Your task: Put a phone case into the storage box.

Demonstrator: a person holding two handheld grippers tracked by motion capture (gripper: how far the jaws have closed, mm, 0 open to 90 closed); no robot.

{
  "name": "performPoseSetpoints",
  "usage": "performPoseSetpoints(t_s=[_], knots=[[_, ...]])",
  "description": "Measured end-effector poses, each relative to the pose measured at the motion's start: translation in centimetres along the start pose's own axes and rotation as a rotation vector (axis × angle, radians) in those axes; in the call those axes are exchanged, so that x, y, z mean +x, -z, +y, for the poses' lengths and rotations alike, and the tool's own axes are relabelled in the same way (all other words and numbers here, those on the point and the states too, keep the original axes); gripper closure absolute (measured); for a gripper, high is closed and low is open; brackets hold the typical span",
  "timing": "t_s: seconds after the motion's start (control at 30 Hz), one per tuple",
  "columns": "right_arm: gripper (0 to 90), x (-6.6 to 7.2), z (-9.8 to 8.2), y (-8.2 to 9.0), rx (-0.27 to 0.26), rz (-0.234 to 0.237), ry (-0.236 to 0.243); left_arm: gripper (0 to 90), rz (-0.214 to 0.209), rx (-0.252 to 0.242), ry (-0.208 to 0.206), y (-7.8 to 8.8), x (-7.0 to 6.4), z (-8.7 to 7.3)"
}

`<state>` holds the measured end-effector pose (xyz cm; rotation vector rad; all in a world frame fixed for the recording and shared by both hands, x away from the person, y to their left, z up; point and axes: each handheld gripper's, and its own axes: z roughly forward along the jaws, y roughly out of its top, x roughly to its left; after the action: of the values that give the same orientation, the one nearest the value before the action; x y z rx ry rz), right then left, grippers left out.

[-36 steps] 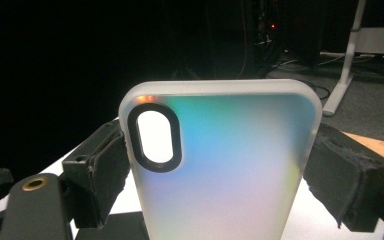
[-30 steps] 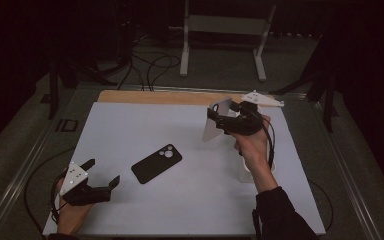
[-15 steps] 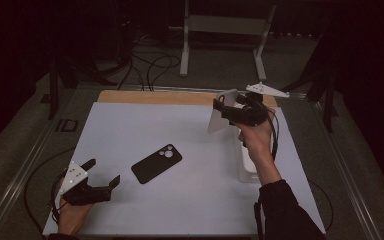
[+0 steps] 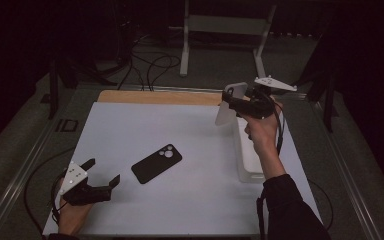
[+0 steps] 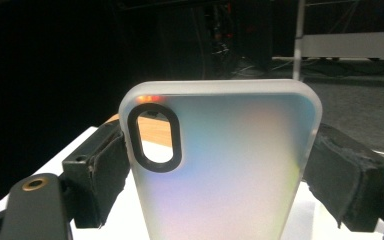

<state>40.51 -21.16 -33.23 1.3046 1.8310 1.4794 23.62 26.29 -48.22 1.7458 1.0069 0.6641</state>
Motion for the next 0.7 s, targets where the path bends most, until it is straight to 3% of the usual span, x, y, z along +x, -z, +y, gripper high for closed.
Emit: performPoseSetpoints(t_s=[0.33, 0.7], knots=[[16.3, -2.1, 0.2, -0.7, 0.007, -0.103, -0.011, 0.1, -0.004, -0.009, 0.006, 0.0, 0.1, 0.0], [16.3, -3.8, 0.3, -1.2, 0.009, -0.183, -0.035, 0.1, 0.000, -0.014, 0.004, 0.0, 0.1, 0.0]])
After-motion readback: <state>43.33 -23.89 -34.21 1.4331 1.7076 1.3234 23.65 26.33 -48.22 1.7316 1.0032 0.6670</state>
